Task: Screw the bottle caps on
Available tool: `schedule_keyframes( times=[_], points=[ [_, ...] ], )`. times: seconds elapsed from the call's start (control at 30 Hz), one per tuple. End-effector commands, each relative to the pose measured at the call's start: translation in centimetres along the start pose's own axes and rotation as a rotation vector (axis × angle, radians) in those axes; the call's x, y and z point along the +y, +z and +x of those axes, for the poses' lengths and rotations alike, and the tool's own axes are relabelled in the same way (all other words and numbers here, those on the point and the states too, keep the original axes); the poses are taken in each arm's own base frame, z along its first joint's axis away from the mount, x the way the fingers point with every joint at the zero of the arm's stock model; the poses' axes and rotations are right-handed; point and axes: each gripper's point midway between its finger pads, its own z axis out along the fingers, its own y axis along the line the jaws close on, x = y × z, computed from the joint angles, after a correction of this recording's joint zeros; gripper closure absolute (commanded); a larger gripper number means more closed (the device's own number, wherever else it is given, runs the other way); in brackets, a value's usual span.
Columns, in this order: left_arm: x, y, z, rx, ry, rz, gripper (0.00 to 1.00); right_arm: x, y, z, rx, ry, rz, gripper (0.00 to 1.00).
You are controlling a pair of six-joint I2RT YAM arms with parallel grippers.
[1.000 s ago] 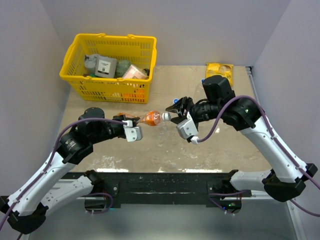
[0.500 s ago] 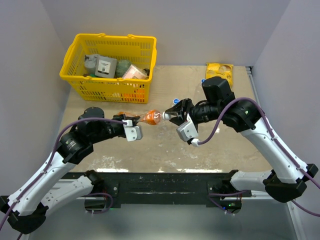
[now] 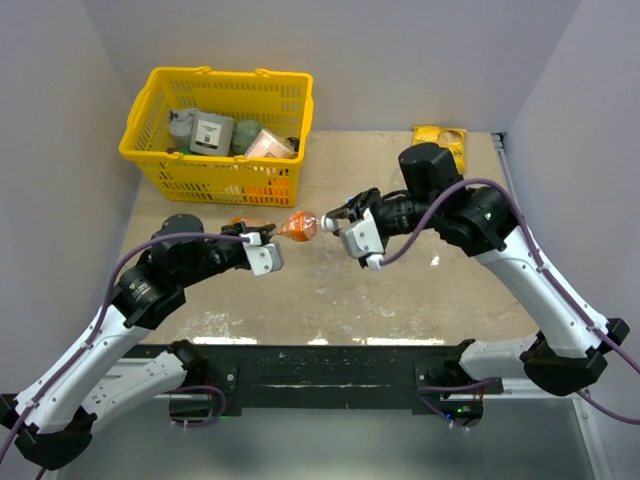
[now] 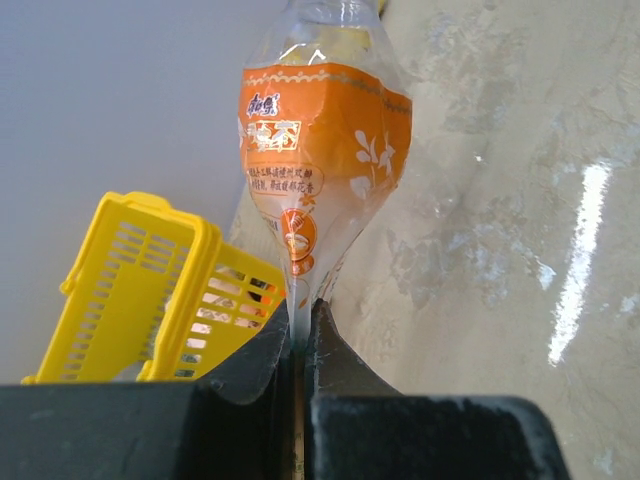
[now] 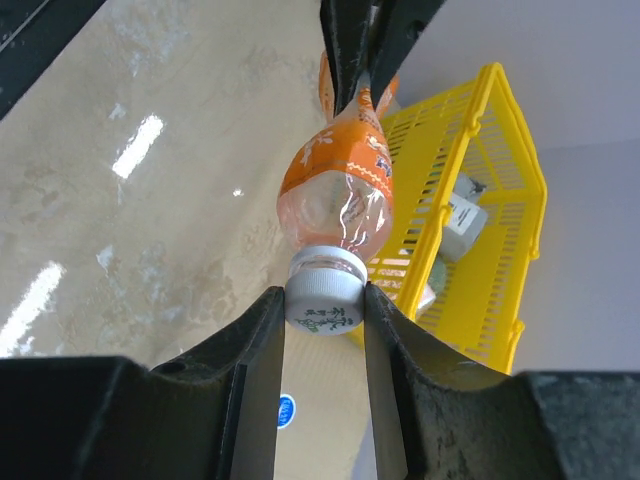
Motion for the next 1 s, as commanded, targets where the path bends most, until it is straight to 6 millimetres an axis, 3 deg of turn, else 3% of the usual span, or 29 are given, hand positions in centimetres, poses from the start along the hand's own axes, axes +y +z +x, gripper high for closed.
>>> schedule_keyframes(
  times=[0.0, 0.13, 0.2, 0.37, 0.53, 0.67, 0.7, 0.77, 0.8, 0.87, 0.97],
  points=[
    [5.8, -0.4, -2.3, -0.073, 0.011, -0.267, 1.00, -1.8, 1.7, -3.3, -0.139, 0.388, 0.033, 1.00],
    [7.7, -1.3, -3.0, -0.097, 0.032, -0.373, 1.00, -2.0, 3.0, -3.4, -0.173, 0.686, 0.043, 1.00],
    [7.7, -1.5, -3.1, -0.103, 0.043, -0.381, 1.00, -2.4, 3.3, -3.7, -0.198, 0.755, 0.049, 1.00],
    [7.3, -1.8, -3.5, -0.134, 0.057, -0.370, 1.00, -3.4, 3.6, -3.9, -0.223, 0.818, 0.077, 1.00],
    [6.9, -2.2, -2.3, -0.087, 0.106, -0.380, 1.00, -3.9, 3.7, -3.9, -0.241, 0.870, 0.071, 1.00],
    [5.4, -2.9, 0.1, -0.016, 0.124, -0.370, 1.00, -8.0, 1.5, -3.7, -0.357, 1.047, 0.161, 1.00],
    [4.2, -2.6, 1.5, 0.018, 0.116, -0.340, 1.00, -10.0, 0.1, -3.0, -0.403, 1.140, 0.223, 1.00],
    [3.3, -3.0, 2.4, 0.036, 0.086, -0.331, 1.00, -11.6, -1.0, -1.9, -0.438, 1.197, 0.267, 0.90],
    [2.4, -2.9, 3.3, 0.050, 0.064, -0.313, 1.00, -12.3, -1.9, -0.9, -0.440, 1.212, 0.304, 0.78],
    [2.4, -3.4, 4.4, 0.079, -0.012, -0.350, 1.00, -12.2, -2.4, -0.5, -0.423, 1.176, 0.322, 0.66],
    [2.5, -3.8, 4.8, 0.072, -0.084, -0.368, 1.00, -10.7, -2.1, -0.2, -0.404, 1.186, 0.308, 0.26]
  ],
)
